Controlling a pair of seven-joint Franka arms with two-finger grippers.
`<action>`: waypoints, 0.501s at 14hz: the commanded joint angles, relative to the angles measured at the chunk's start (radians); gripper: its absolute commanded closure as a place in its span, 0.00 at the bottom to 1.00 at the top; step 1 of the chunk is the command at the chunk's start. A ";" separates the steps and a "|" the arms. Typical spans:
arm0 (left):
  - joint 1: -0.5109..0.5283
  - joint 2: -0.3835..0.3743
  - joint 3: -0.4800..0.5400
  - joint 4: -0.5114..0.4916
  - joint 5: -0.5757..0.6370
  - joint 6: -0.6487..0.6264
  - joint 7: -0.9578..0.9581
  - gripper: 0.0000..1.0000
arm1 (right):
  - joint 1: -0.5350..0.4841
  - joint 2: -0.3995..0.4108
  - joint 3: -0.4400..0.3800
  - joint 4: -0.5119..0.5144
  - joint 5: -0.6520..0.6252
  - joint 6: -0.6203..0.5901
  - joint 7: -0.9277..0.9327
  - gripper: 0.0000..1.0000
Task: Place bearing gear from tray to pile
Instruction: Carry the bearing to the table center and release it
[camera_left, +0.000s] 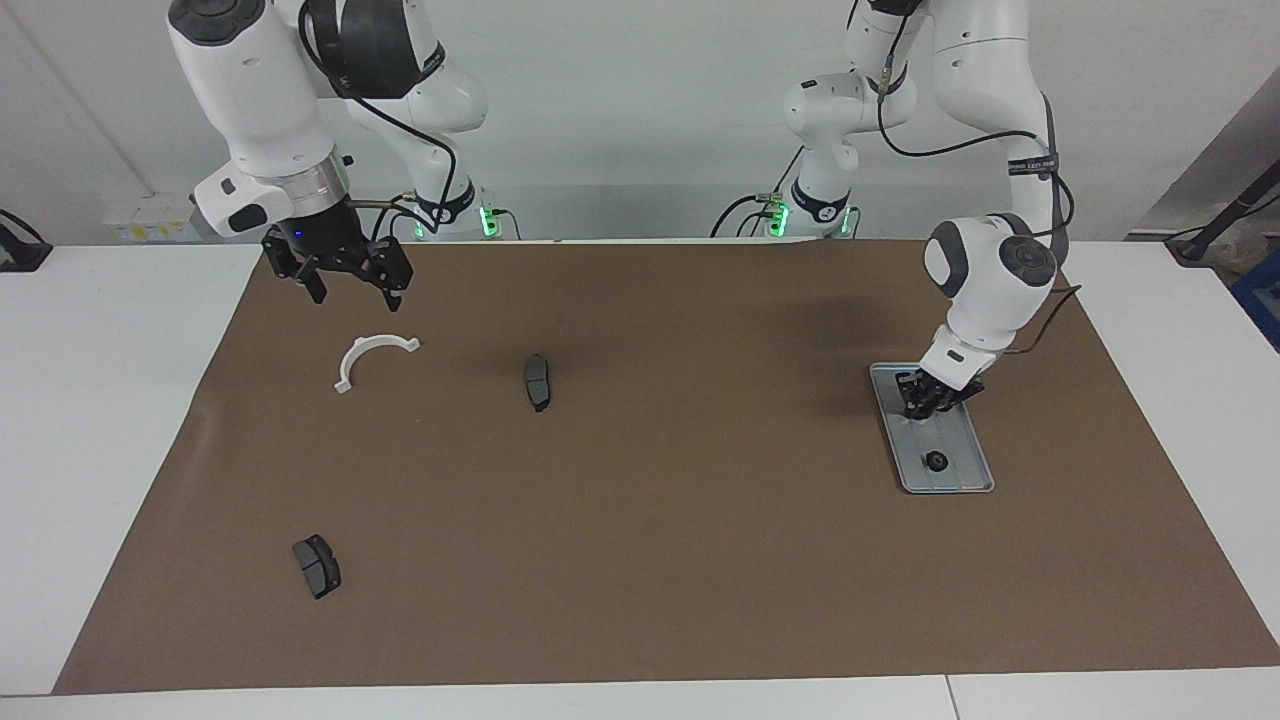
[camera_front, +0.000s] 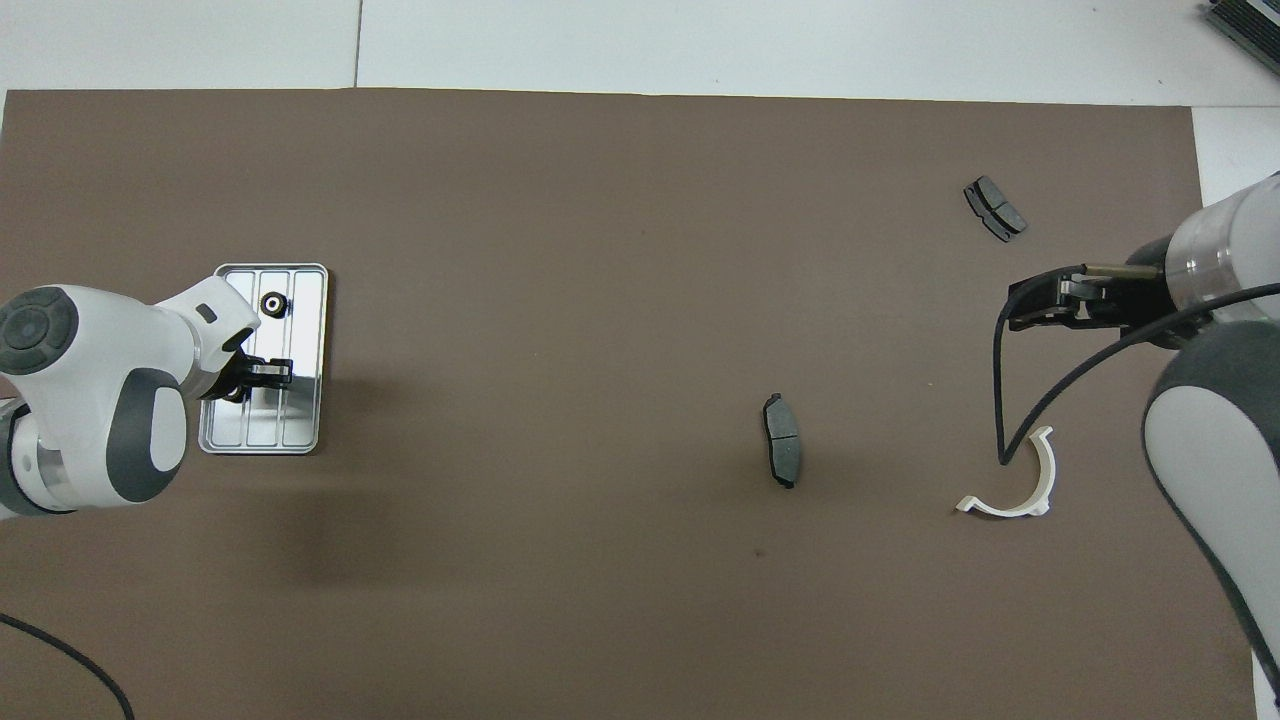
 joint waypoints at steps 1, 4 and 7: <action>-0.047 0.047 0.004 0.131 0.007 -0.084 -0.098 0.90 | -0.009 -0.006 0.004 -0.009 0.018 0.005 -0.033 0.00; -0.162 0.052 0.005 0.158 0.007 -0.095 -0.286 0.90 | -0.009 -0.006 0.004 -0.009 0.018 0.005 -0.033 0.00; -0.308 0.049 0.005 0.147 0.007 -0.080 -0.493 0.88 | -0.009 -0.006 0.004 -0.009 0.018 0.005 -0.033 0.00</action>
